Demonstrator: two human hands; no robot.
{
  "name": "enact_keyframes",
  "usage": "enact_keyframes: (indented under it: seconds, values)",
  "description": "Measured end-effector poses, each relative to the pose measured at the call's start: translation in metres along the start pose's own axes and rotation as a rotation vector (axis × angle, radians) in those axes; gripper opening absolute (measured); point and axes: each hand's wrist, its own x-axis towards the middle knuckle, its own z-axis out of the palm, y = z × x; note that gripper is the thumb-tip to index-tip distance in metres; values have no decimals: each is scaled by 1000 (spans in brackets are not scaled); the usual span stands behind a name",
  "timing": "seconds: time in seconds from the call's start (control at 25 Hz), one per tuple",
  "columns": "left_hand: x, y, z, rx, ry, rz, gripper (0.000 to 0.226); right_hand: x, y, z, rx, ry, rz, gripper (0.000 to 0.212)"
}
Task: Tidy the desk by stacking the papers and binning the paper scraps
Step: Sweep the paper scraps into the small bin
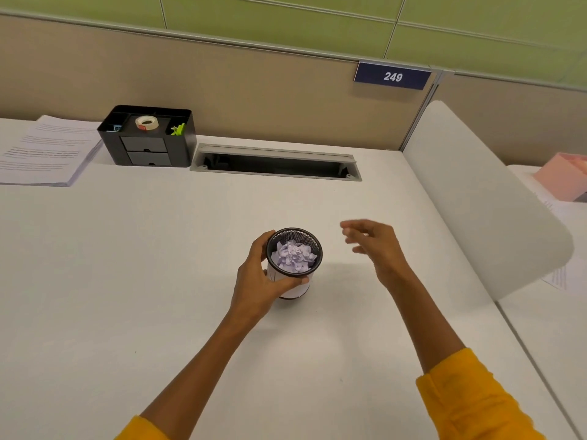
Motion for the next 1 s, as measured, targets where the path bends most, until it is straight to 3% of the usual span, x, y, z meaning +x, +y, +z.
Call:
enact_keyframes:
  seconds: [0.08,0.2,0.32,0.48,0.72,1.0]
  values:
    - [1,-2,-1,3,-5,-9,88,-3,21,-4,68,-19,79,20]
    - [4,-2,2,14,-19,-20,87,-15,25,-1,65,-268,60,69]
    - [7,3,11,11,-45,-17,85,-23,12,12,-55,-377,-9,97]
    - [18,8,20,44,-98,24,87,-21,-4,23,-310,-275,-125,104]
    - [44,14,24,119,-157,65,90,-5,-26,13,-457,-194,-203,95]
    - [61,12,30,146,-185,63,94,18,-29,-2,-621,-308,-223,101]
